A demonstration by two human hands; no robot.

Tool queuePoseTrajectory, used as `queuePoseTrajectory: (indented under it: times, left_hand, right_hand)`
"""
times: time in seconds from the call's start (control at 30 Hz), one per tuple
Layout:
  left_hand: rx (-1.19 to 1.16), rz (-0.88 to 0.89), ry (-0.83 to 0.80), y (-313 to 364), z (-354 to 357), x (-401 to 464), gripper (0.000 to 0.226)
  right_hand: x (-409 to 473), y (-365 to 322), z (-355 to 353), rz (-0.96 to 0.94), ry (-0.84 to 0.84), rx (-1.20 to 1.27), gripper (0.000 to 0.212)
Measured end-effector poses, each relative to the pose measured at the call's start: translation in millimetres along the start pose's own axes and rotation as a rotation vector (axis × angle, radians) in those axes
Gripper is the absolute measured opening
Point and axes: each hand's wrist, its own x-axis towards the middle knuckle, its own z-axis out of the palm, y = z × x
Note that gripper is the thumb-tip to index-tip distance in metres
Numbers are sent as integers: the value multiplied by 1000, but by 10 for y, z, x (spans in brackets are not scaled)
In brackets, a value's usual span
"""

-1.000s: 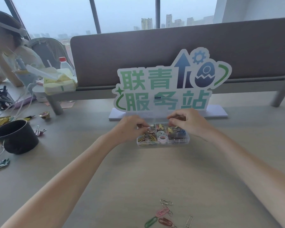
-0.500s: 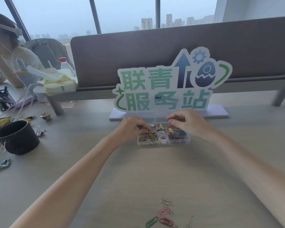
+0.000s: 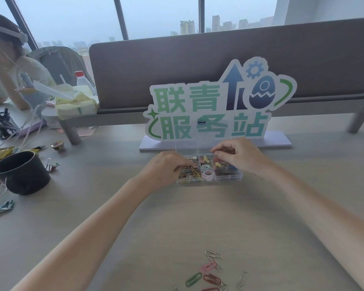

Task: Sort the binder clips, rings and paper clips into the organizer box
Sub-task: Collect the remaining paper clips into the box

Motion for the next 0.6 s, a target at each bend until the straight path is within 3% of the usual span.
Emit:
queuePoseTrajectory:
  times: [0.2, 0.6]
  left_hand:
    - [26, 37, -37, 74, 54, -32, 44]
    - [7, 51, 44, 24, 81, -107, 43]
  right_hand:
    - [-5, -15, 32, -18, 0, -12, 12]
    - [4, -13, 65, -51, -17, -33, 12]
